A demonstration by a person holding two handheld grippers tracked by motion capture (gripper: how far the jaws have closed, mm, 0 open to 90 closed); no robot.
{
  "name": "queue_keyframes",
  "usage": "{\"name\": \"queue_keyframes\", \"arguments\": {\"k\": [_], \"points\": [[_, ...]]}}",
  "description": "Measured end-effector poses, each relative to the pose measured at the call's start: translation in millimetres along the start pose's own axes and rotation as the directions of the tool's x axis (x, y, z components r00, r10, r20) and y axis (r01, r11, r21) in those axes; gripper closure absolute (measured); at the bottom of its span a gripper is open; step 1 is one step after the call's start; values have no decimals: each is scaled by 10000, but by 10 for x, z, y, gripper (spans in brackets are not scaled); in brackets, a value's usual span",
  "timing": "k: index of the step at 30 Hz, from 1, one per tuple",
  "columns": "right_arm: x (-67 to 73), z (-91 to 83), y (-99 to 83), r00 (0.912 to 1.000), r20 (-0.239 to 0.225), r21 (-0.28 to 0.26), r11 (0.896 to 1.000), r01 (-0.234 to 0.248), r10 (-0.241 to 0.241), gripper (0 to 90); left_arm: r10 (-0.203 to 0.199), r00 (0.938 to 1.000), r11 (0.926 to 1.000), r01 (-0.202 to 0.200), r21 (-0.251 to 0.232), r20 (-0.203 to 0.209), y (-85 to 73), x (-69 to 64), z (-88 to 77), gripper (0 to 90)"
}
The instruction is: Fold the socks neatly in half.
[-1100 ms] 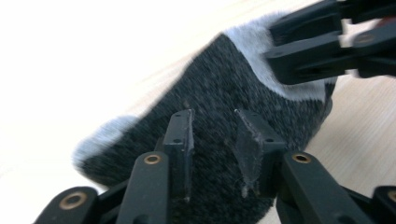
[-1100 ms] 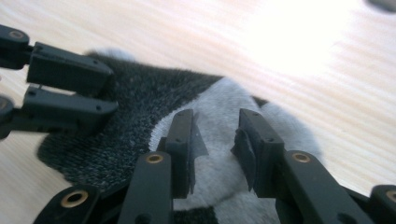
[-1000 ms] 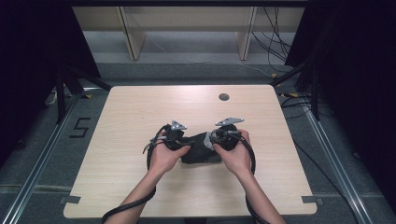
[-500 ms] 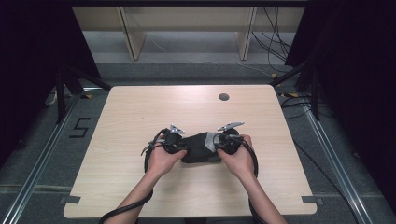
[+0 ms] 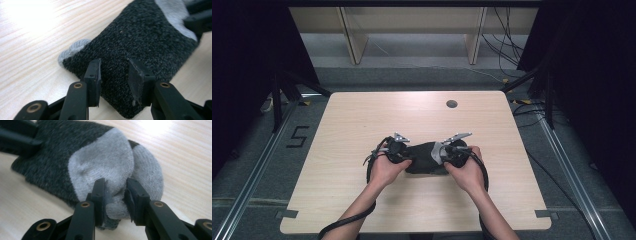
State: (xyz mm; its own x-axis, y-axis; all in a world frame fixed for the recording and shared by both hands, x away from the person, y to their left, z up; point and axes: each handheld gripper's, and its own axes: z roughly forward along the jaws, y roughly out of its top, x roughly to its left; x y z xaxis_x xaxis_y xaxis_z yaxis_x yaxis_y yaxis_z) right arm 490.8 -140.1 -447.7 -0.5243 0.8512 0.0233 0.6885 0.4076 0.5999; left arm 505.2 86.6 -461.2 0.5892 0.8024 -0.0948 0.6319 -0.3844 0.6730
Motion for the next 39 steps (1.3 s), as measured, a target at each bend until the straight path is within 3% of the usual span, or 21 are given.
{"name": "queue_keyframes", "arguments": {"k": [3,9,12,16,18,21,24,27,28,29,30,32,33,34,36,37,38,39], "points": [[39,-13,-53,10000,51,88,10000,9,-10,700,-267,9996,9996,266,-61,-34,12,29,22,612],[66,-25,-55,9995,24,150,9994,-305,304,700,-65,9999,10000,66,38,-85,44,48,36,605],[95,-35,-61,9999,44,185,9998,-111,111,700,-164,9998,9998,163,-70,-118,64,64,59,601],[87,-38,-62,9998,-62,96,9997,-213,213,697,63,9999,10000,-62,26,-151,70,58,43,617],[62,-50,-53,9989,-250,56,9992,-387,388,680,-64,9998,9999,61,-131,-205,61,47,27,614],[44,-144,-43,9967,-497,-250,9975,-659,646,608,143,9997,9986,-154,-513,-221,47,80,-63,540],[-46,-284,-49,9968,-600,-983,9935,-578,521,545,-9,9999,9926,-9,-1218,-148,8,73,-250,459],[-231,-381,-114,9888,-974,-1146,9857,-1238,1128,488,-197,9997,9854,170,-1695,-147,-88,124,-477,394],[-331,-409,-142,9909,-868,-1158,9868,-1129,1032,477,-158,9996,9828,113,-1841,-231,-136,163,-557,373],[-405,-440,-176,9892,-741,-1069,9852,-1342,1267,476,17,9994,9800,-83,-1989,-334,-203,232,-648,356],[-514,-496,-232,9858,-539,-890,9825,-1637,1593,478,-82,9984,9823,-23,-1875,-551,-256,271,-720,341],[-685,-549,-334,9856,-312,-1102,9795,-1687,1663,489,-184,9962,9841,30,-1774,-853,-402,393,-869,333],[-732,-582,-394,9780,-222,-1119,9716,-2085,2073,494,-171,9956,9866,18,-1634,-924,-476,464,-937,331],[-818,-608,-461,9809,72,-1037,9758,-1927,1945,502,-334,9945,9859,166,-1668,-988,-555,518,-985,330],[-870,-647,-574,9716,-61,-1011,9665,-2358,2364,514,-525,9916,9870,335,-1570,-1185,-712,609,-1064,331],[-913,-648,-632,9743,-65,-1053,9687,-2248,2253,518,-665,9908,9859,471,-1607,-1178,-791,648,-1089,331],[-893,-676,-677,9643,-42,-806,9611,-2642,2647,520,-987,9873,9813,758,-1768,-1244,-885,676,-1113,331],[-952,-654,-736,9781,69,-1087,9725,-2061,2081,523,-1032,9856,9821,797,-1707,-1337,-937,694,-1140,332]]}}
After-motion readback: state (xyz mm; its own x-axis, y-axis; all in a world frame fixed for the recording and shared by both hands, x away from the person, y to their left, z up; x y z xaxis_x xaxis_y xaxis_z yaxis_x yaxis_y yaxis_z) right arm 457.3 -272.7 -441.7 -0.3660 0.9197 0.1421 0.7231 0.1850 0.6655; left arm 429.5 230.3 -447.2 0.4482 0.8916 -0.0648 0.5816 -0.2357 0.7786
